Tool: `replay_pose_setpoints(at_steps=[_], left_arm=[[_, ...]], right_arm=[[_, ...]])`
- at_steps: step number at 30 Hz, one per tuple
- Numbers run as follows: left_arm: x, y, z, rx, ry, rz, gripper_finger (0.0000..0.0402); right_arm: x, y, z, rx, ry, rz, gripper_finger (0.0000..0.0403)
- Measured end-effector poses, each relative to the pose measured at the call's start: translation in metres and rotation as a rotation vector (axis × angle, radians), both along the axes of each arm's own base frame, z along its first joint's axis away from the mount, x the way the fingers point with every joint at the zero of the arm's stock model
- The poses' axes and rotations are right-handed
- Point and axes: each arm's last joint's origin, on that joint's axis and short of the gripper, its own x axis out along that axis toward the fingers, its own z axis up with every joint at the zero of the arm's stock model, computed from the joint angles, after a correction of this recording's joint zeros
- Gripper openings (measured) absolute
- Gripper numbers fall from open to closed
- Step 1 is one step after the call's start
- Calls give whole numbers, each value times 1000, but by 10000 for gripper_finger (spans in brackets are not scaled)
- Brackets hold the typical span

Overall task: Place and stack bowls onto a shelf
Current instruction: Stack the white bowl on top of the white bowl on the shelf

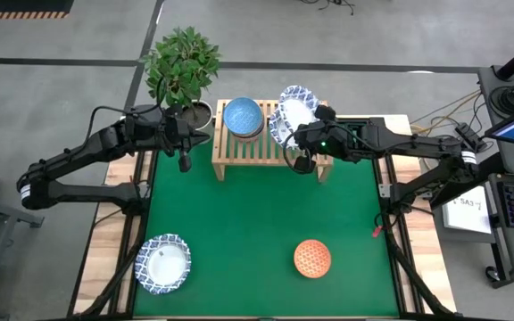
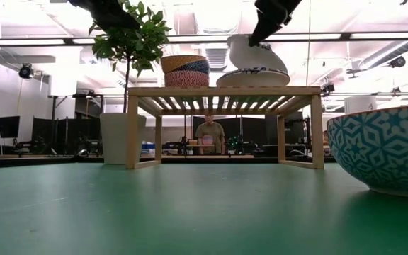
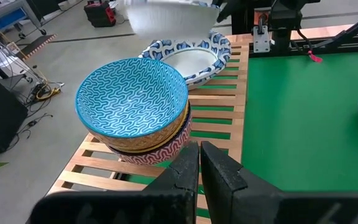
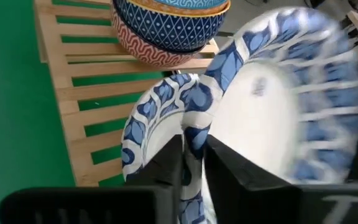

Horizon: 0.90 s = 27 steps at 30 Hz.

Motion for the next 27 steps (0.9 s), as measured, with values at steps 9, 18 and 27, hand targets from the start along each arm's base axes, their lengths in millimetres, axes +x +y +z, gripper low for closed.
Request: replay_pose_setpoints(at_steps=[9, 18, 27], left_arm=[[0, 0, 0, 2, -3, 0, 0], [0, 0, 0, -13, -8, 6, 0], [14, 6, -10, -46, 44, 10, 0]], right_arm=[[0, 0, 0, 6, -7, -7, 138], [3, 3, 12, 77, -97, 60, 161], [20, 2, 4, 13, -266, 197, 122]])
